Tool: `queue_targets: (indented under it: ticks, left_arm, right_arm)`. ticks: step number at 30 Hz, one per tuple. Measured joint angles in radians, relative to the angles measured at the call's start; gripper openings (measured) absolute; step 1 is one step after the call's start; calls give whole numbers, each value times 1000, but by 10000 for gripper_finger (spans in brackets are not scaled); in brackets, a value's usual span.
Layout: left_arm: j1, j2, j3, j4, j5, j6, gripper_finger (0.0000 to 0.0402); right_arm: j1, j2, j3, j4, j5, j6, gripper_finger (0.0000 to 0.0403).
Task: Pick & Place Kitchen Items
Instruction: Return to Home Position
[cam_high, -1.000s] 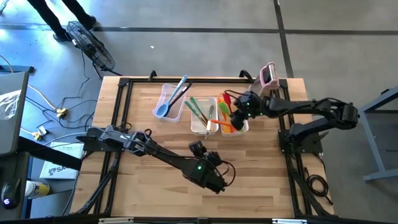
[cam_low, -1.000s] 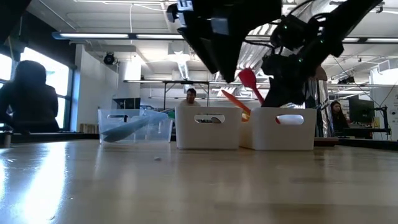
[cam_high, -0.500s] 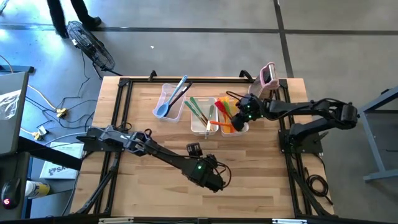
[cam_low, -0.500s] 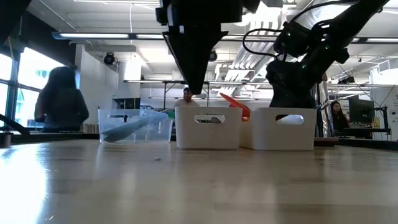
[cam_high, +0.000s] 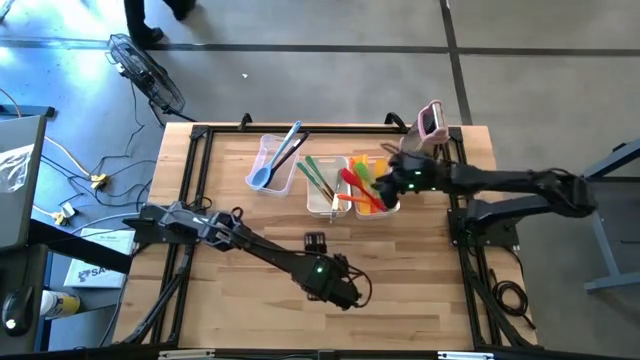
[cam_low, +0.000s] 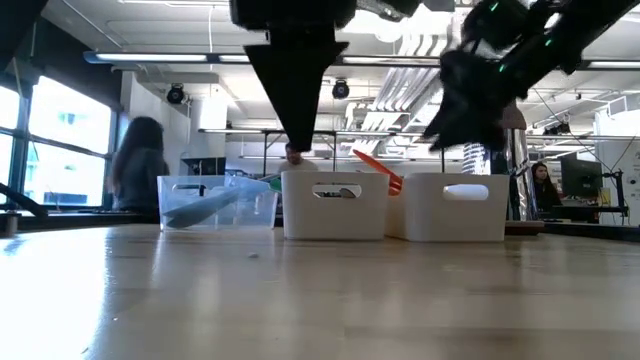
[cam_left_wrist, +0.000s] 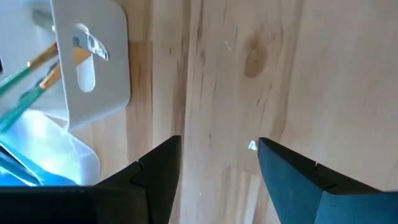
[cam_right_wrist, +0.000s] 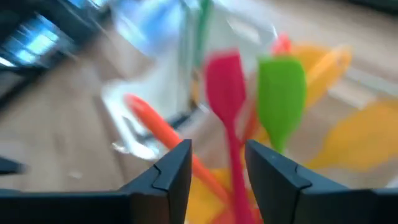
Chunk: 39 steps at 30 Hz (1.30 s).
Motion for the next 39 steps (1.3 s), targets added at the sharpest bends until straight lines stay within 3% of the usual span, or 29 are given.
queue_targets:
  ticks: [6,10,14,19,24,26,30,34,39]
  left_arm:
    - [-1,-58,0,0,-6,135,207]
    - [-1,-126,0,0,-96,206,194]
    - [0,-218,0,0,-150,281,139]
    - [11,-344,0,0,-220,380,19]
    - [34,-508,-20,2,-261,439,4]
    - [42,-588,-59,0,-267,436,2]
    - [45,-781,-242,11,-306,315,1]
    - [1,-991,-589,176,-369,172,1]
    - [-66,-1243,-1040,638,-273,226,0]
  right_arm:
    - [18,-303,2,-7,-82,-9,111]
    - [18,-516,2,-8,-177,-54,72]
    - [18,-688,3,-27,-258,-108,14]
    - [18,-832,4,-174,-261,-181,3]
    - [18,-923,-3,-356,-235,-222,3]
    - [18,-955,-30,-342,-290,-221,3]
    - [19,-1029,-138,-221,-509,-253,3]
    - [18,-1085,-302,-51,-492,-180,4]
    - [18,-1074,-444,213,-457,-159,3]
